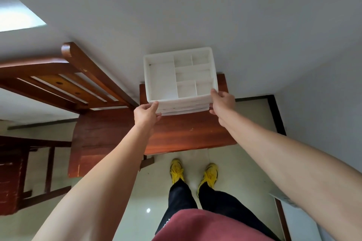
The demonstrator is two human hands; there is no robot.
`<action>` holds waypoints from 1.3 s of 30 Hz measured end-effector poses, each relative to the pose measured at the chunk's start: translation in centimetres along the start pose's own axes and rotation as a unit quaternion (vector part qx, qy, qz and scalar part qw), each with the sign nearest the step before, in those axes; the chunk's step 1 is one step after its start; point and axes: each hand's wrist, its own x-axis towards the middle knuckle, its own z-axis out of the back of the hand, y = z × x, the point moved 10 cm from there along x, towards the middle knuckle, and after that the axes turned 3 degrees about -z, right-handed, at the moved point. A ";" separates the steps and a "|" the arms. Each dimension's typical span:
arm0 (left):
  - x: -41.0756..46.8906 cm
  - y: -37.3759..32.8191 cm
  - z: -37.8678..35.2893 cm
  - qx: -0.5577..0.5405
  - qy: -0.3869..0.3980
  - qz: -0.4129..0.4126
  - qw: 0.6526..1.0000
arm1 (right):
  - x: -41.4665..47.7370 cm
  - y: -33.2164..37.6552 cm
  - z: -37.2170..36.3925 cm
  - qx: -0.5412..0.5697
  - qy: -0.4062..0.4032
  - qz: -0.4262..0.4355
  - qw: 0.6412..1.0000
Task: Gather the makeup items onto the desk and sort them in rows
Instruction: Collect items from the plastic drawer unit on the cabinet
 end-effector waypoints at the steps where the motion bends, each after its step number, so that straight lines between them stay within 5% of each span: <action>1: 0.1 0.1 0.3 0.033 -0.005 -0.001 0.999 | -0.1 -0.2 0.1 -0.022 0.008 0.006 1.000; 6: -1.1 0.5 1.4 0.183 -0.015 -0.029 0.983 | -0.9 -1.7 1.3 -0.128 0.038 0.042 0.990; 16: -3.6 3.7 2.3 0.284 0.005 -0.024 0.959 | -2.2 -3.8 3.0 -0.273 0.037 0.063 0.959; 20: -2.9 3.8 1.9 0.258 0.014 -0.017 0.966 | -4.6 1.6 2.0 -0.380 -0.026 0.280 0.881; 22: -3.0 3.8 1.9 0.261 0.018 -0.023 0.965 | -5.9 2.9 -0.5 -0.407 0.010 0.343 0.846; 26: -4.0 2.8 2.1 0.296 0.016 -0.073 0.952 | -5.6 1.3 -5.3 -0.521 0.073 0.293 0.798; 30: -4.8 1.2 2.5 0.308 0.003 -0.120 0.944 | -4.6 0.8 -6.7 -0.570 0.046 0.238 0.785; 39: -5.9 -1.6 2.7 0.313 -0.023 -0.186 0.931 | -4.4 -0.1 -6.4 -0.542 0.030 0.185 0.819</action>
